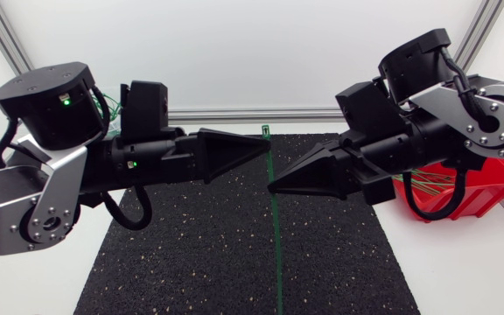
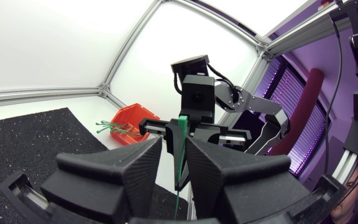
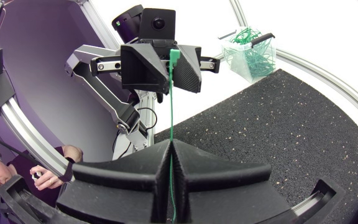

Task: Take a green cable tie from the red box, thread the tail through the head to close it, then place it in the transparent bin on the left.

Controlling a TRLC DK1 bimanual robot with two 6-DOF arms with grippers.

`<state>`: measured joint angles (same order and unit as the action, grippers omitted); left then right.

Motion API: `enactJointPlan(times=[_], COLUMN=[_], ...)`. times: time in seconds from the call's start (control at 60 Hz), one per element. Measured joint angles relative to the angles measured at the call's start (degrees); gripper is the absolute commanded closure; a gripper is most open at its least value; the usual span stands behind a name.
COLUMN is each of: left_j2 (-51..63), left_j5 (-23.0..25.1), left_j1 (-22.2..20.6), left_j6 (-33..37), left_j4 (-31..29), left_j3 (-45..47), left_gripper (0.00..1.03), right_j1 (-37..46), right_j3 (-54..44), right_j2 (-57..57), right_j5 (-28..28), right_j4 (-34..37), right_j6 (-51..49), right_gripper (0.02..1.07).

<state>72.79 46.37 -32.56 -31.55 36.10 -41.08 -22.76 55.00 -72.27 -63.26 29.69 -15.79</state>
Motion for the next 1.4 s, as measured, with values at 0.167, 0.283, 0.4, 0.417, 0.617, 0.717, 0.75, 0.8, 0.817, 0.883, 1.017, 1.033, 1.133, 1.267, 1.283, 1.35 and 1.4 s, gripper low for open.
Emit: enactJointPlan(times=[0.167, 0.283, 0.4, 0.417, 0.617, 0.717, 0.75, 0.8, 0.817, 0.883, 1.017, 1.033, 1.133, 1.267, 1.283, 1.35, 1.4], left_j2=[0.2, 0.3, 0.3, 0.3, 0.4, 0.4, 0.4, 0.4, 0.4, 0.4, 0.4, 0.4, 0.4, 0.4, 0.4, 0.4, 0.4], left_j5=[0.0, 0.0, 0.0, 0.0, 0.0, 0.0, 0.0, 0.0, 0.0, 0.0, 0.0, 0.0, 0.0, 0.0, 0.0, 0.0, 0.0], left_j1=[-0.4, -0.6, -0.6, -0.6, -0.6, -0.6, -0.6, -0.6, -0.6, -0.6, -0.6, -0.6, -0.6, -0.6, -0.6, -0.6, -0.6], left_j6=[0.0, -0.4, -0.4, -0.4, -1.1, -1.5, -1.5, -1.5, -1.5, -1.5, -1.7, -1.7, -1.7, -1.7, -1.7, -1.7, -1.7], left_j4=[0.2, 0.3, 0.3, 0.4, 0.9, 1.1, 1.1, 1.1, 1.1, 1.1, 1.5, 1.5, 1.5, 1.5, 1.5, 1.5, 1.5], left_j3=[0.0, 0.0, 0.0, 0.0, 0.0, 0.0, 0.0, 0.0, 0.0, 0.0, 0.0, 0.0, 0.0, 0.0, 0.0, 0.0, 0.0], left_gripper=[0.79, 0.79, 0.79, 0.79, 0.79, 0.86, 0.88, 0.94, 0.97, 1.0, 1.0, 1.0, 0.99, 1.0, 0.99, 1.0, 1.0], right_j1=[0.0, 0.0, 0.0, 0.0, 0.0, 0.0, 0.0, 0.1, 0.1, 0.3, 0.4, 0.4, 0.4, 0.4, 0.4, 0.4, 0.4], right_j3=[0.0, 0.0, -0.1, -0.2, -0.4, -0.4, -0.4, -0.4, -0.4, -0.4, -0.4, -0.4, -0.5, -0.5, -0.5, -0.5, -0.5], right_j2=[0.0, 0.0, 0.0, 0.0, 0.0, 0.0, 0.0, 0.0, 0.0, 0.0, 0.0, 0.0, 0.0, 0.0, 0.0, 0.0, 0.0], right_j5=[0.0, 0.0, 0.0, 0.0, 0.0, 0.0, 0.0, 0.0, 0.0, 0.0, 0.0, 0.0, 0.0, 0.0, 0.0, 0.0, 0.0], right_j4=[-0.2, -0.6, -1.3, -1.3, -1.5, -1.5, -1.5, -1.5, -1.5, -1.5, -1.5, -1.5, -1.5, -1.5, -1.5, -1.5, -1.5], right_j6=[0.0, 0.5, 0.8, 0.8, 0.9, 0.9, 0.9, 0.9, 0.9, 0.9, 0.9, 0.9, 0.9, 0.9, 0.9, 0.9, 0.9], right_gripper=[1.01, 1.01, 1.01, 1.01, 1.01, 1.01, 1.01, 1.01, 1.01, 1.01, 1.01, 1.01, 1.01, 1.01, 1.01, 1.01, 1.01])
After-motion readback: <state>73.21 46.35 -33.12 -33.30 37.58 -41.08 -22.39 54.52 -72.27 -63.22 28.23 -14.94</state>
